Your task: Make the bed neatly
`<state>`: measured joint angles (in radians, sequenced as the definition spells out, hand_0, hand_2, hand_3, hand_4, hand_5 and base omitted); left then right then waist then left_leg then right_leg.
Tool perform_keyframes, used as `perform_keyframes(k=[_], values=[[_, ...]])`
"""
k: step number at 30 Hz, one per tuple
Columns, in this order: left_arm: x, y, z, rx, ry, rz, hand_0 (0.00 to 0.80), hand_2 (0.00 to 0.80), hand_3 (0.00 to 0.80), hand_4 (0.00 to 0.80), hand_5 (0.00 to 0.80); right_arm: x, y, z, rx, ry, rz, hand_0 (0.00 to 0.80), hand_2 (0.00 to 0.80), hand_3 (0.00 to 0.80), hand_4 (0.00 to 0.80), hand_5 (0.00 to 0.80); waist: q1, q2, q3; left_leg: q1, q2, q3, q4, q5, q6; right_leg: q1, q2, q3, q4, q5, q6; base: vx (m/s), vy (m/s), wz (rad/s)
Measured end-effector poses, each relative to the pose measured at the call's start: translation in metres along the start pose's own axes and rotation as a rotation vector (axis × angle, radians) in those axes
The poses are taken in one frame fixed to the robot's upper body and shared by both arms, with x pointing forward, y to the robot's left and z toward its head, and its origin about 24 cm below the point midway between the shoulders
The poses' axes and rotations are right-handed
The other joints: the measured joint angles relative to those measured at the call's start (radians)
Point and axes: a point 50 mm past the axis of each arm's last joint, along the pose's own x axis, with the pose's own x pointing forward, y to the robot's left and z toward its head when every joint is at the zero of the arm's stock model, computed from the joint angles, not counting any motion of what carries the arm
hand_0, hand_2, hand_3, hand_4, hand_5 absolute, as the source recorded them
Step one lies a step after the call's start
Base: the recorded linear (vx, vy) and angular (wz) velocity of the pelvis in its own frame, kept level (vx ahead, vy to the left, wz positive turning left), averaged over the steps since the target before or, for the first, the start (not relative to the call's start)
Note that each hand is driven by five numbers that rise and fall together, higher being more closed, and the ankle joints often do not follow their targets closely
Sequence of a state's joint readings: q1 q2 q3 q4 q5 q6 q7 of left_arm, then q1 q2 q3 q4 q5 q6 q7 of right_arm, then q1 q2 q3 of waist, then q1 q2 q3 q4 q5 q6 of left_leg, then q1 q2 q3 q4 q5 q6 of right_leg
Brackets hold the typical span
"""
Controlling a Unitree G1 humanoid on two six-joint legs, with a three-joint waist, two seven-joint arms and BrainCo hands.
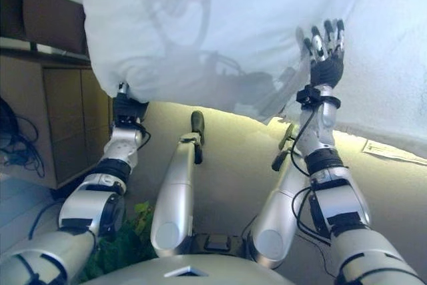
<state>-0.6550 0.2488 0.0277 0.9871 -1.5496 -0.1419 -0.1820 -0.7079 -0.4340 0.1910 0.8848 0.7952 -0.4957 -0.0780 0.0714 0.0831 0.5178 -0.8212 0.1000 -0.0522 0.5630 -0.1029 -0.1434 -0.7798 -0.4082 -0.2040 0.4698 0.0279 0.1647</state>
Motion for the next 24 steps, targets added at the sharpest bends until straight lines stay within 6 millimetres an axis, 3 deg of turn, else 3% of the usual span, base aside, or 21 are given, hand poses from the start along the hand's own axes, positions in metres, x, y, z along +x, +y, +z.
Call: perform_keyframes(k=[13,18,24], values=[[0.003,-0.014,0.009,-0.04,-0.037,-0.004,0.8,0.8,0.8,0.8,0.8,-0.016,-0.007,0.016,-0.753,-0.043,0.175,0.0,0.0,0.0,0.0,0.0,-0.006,-0.015,0.0,-0.034,0.015,-0.015,0.012,0.0,0.0,-0.02,0.019,-0.009,0.01,-0.004,-0.005,-0.006,-0.027,0.0],[0.004,-0.016,0.034,-0.026,-0.088,-0.011,0.8,0.8,0.8,0.8,0.8,-0.021,0.006,0.007,-0.947,-0.031,0.273,0.0,0.0,0.0,0.0,0.0,-0.03,-0.051,0.002,-0.051,0.034,-0.038,0.004,0.012,-0.02,-0.028,0.046,-0.017,0.005,-0.004,-0.006,0.009,-0.047,-0.01],[0.006,-0.02,0.044,-0.019,-0.106,-0.03,0.8,0.8,0.8,0.8,0.8,-0.03,0.001,-0.013,-1.17,0.019,0.272,0.0,0.0,0.0,0.0,0.0,-0.032,-0.074,0.001,-0.064,0.043,-0.052,0.0,0.015,-0.025,-0.028,0.06,-0.023,-0.002,-0.004,-0.007,0.005,-0.043,0.01]])
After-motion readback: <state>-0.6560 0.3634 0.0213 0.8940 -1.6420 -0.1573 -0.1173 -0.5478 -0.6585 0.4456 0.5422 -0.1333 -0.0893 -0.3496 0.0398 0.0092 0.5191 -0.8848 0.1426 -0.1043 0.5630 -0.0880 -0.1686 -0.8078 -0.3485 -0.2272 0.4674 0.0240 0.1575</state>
